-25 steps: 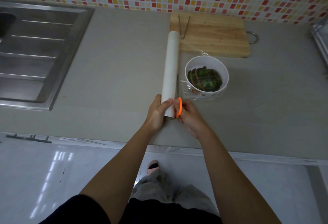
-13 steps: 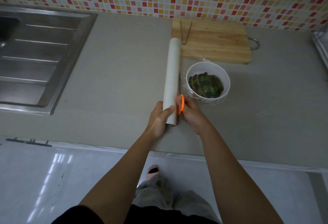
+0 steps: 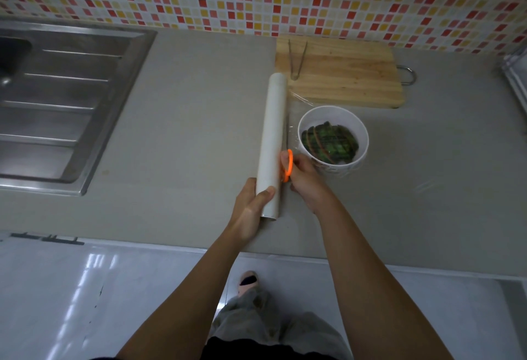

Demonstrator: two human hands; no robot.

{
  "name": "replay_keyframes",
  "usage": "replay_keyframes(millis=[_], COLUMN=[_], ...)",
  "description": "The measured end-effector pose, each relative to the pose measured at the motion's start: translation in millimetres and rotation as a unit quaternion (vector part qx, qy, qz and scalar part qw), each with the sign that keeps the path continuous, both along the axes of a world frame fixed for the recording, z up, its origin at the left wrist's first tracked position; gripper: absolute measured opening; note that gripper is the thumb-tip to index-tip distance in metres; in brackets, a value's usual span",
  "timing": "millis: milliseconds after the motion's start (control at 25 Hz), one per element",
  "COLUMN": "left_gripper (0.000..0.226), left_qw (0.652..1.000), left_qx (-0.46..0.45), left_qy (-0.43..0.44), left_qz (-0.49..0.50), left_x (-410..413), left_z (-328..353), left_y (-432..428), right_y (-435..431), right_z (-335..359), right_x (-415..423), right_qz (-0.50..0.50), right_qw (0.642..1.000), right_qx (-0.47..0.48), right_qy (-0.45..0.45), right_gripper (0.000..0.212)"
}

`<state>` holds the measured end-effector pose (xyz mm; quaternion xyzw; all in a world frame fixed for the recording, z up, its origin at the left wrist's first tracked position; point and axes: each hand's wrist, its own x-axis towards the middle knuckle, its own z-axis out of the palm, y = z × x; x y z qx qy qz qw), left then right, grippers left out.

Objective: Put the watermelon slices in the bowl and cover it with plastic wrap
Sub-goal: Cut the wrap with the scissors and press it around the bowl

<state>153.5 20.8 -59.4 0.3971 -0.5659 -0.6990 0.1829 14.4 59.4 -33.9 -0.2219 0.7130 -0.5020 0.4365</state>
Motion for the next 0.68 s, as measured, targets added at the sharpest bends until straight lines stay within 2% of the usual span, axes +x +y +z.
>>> replay_keyframes(millis=[480, 680], left_gripper=[0.026, 0.026], left_qw=[1.000, 0.999], left_qx=[0.014, 0.028], left_qy=[0.003, 0.013], left_qz=[0.002, 0.005], left_x=[13.7, 21.9], left_z=[8.2, 10.0], left_y=[-12.4, -18.4], right_y=[-25.8, -37.2], right_z=[-3.8, -5.8], right_x=[-0.7, 2.2], right_qz=[-0.004, -0.025], right_qw=[0.999, 0.999], right_qx=[0.034, 0.017], right_qy=[0.011, 0.021], right_gripper=[0.036, 0.038])
